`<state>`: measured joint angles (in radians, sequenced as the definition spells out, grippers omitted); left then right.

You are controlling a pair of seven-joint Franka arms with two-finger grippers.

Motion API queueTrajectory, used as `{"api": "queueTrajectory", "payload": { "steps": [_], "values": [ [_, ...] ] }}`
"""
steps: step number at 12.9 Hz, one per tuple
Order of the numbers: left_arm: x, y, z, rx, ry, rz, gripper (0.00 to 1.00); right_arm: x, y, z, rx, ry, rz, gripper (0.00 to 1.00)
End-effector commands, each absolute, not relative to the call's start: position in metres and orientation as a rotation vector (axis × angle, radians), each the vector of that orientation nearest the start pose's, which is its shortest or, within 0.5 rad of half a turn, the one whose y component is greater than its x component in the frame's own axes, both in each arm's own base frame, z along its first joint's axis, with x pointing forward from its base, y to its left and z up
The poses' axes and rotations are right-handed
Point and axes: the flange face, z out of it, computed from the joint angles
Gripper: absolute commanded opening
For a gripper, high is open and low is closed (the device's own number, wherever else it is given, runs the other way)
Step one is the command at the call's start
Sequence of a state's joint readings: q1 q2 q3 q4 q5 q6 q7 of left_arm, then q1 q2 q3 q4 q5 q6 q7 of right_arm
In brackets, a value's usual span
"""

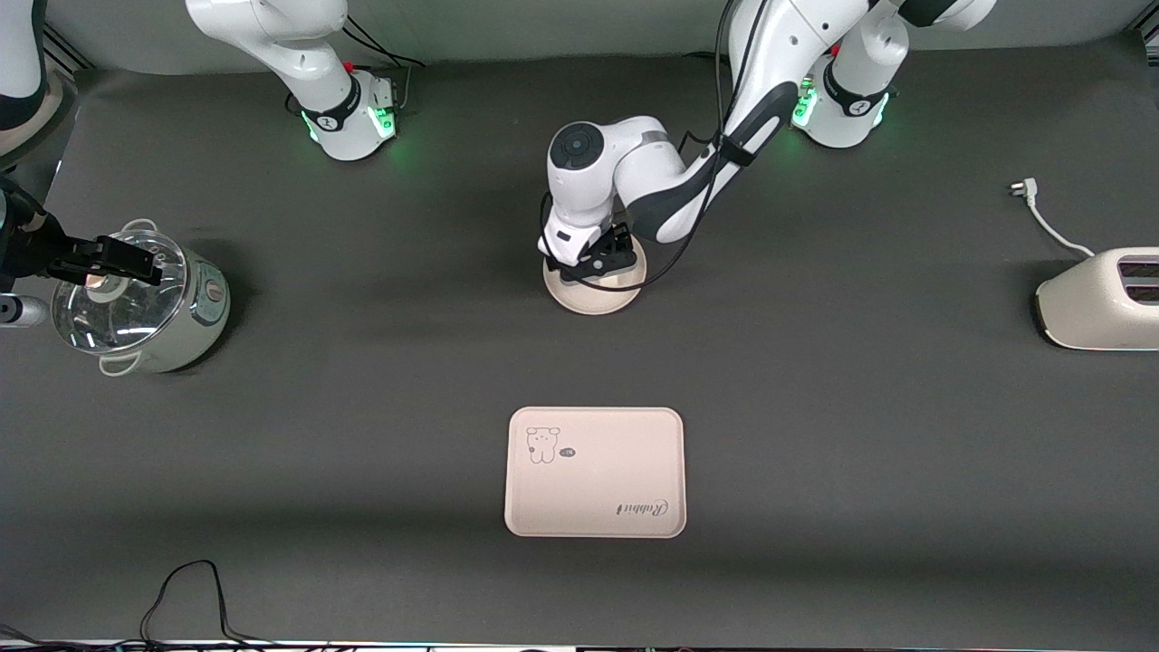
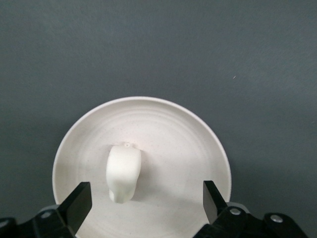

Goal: Place bun in plate and plate on tray
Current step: 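Lower the bun onto the plate and open the left gripper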

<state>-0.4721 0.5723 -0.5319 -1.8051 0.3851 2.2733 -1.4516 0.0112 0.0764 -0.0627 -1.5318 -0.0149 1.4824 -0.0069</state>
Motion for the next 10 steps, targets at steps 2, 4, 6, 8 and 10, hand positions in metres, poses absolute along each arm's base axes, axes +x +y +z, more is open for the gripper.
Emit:
{"api": "queueTrajectory", "payload": {
  "steps": [2, 4, 6, 8, 10],
  "values": [
    [0.399, -0.516, 0.315, -3.048, -0.499, -0.061, 1.0, 0.555, -0.025, 0.596, -3.126, 0.048, 0.192, 1.0],
    [0.43, -0.497, 0.348, -3.031, -0.484, 0.037, 1.0, 0.547, -0.015, 0.598, -3.1, 0.042, 0.185, 1.0],
    [0.467, -0.471, 0.397, -3.029, -0.444, 0.191, 1.0, 0.537, 0.0, 0.594, -3.083, 0.007, 0.177, 1.0],
    [0.505, -0.418, 0.444, -3.048, -0.459, 0.229, 1.0, 0.524, 0.017, 0.589, -3.084, -0.005, 0.161, 1.0],
    [0.534, -0.351, 0.489, -3.064, -0.483, 0.191, 1.0, 0.506, 0.048, 0.581, -3.088, 0.059, 0.131, 1.0]
  ]
}}
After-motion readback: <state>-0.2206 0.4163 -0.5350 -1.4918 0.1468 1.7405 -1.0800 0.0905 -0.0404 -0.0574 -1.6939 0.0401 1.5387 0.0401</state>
